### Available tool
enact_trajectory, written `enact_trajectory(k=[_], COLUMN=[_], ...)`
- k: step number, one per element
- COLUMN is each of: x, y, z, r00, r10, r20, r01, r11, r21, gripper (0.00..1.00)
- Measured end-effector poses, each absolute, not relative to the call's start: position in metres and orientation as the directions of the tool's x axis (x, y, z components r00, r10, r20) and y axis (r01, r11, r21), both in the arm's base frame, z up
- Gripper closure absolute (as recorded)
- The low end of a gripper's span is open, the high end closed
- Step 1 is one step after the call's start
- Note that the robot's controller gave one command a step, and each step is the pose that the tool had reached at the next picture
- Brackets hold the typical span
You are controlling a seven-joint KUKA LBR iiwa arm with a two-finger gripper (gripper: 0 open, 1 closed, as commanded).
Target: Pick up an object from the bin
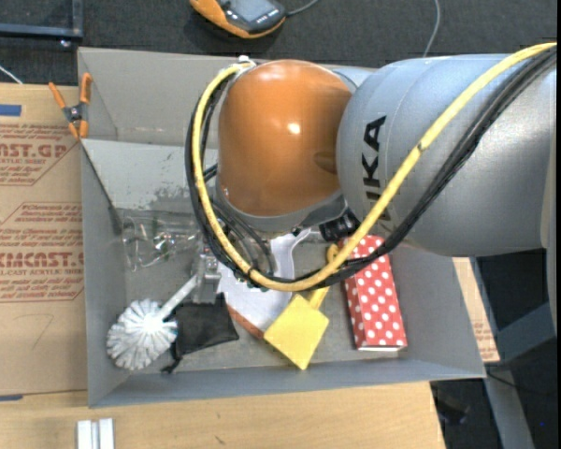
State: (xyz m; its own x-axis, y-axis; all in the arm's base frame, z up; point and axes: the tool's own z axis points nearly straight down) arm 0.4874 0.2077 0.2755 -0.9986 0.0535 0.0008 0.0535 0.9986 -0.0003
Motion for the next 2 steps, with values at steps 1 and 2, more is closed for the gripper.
enact_trajectory(k=[1,2], x=[0.4874,0.4874], y=[0.2077,0.2077], z=[0.2755,0.2755], r00=[-0.999,-0.999], r10=[0.054,0.054], r20=[0.001,0.001], r01=[0.054,0.054], r11=[0.999,0.999], r21=[0.0,0.0], gripper=[1.0,1.0])
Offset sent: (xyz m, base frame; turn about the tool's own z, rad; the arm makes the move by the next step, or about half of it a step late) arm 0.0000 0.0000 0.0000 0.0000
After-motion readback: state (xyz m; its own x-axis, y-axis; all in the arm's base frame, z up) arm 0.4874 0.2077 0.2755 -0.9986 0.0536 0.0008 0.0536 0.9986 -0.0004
